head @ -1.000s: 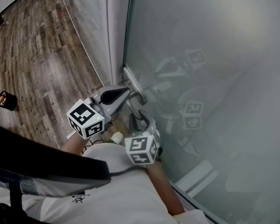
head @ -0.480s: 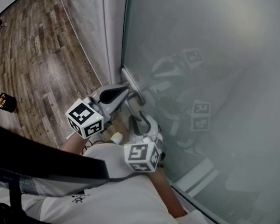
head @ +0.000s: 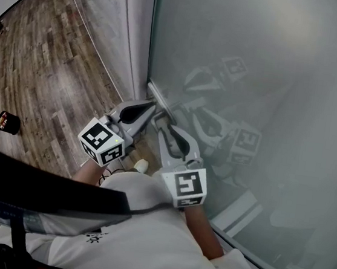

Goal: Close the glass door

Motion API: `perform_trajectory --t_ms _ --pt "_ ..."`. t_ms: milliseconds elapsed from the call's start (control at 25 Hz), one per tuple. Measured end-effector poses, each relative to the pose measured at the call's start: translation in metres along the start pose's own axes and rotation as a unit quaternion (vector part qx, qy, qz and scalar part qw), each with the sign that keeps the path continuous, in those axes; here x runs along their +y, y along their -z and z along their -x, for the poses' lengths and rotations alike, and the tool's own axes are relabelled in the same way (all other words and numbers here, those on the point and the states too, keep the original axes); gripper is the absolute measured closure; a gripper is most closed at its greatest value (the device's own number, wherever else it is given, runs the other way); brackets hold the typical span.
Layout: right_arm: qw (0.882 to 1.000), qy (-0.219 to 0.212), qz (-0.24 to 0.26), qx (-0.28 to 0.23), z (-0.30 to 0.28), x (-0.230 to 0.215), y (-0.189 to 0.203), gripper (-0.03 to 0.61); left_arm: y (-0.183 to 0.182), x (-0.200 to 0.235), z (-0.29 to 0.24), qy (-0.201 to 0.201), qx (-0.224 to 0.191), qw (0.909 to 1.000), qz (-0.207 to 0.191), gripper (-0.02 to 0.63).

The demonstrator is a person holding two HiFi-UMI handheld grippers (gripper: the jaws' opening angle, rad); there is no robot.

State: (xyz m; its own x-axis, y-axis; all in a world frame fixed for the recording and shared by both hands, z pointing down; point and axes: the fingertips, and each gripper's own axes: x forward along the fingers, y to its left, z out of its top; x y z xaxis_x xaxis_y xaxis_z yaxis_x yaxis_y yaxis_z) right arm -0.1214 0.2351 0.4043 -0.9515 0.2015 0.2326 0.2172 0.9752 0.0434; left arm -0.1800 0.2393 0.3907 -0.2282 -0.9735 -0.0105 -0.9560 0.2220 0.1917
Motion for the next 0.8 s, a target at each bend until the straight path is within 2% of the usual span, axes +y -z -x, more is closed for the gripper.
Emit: perform_trajectory --t_ms 120,360,800 --pt "0.998 -0.019 -0.05 -0.031 -0.006 -0.001 -0.013 0.524 -0.002 0.005 0.003 -0.004 -0.004 1.0 0.002 0.609" --pt "0.996 -0.02 -0.083 -0.039 -0.028 -0.006 -0.005 0.563 0.003 0.021 0.012 -0.018 -0.007 0.9998 0.006 0.609" --pt "0.996 -0.014 -0.078 -0.03 -0.044 -0.008 0.005 0.571 0.009 0.033 0.016 -0.024 -0.006 0.9997 0.009 0.609"
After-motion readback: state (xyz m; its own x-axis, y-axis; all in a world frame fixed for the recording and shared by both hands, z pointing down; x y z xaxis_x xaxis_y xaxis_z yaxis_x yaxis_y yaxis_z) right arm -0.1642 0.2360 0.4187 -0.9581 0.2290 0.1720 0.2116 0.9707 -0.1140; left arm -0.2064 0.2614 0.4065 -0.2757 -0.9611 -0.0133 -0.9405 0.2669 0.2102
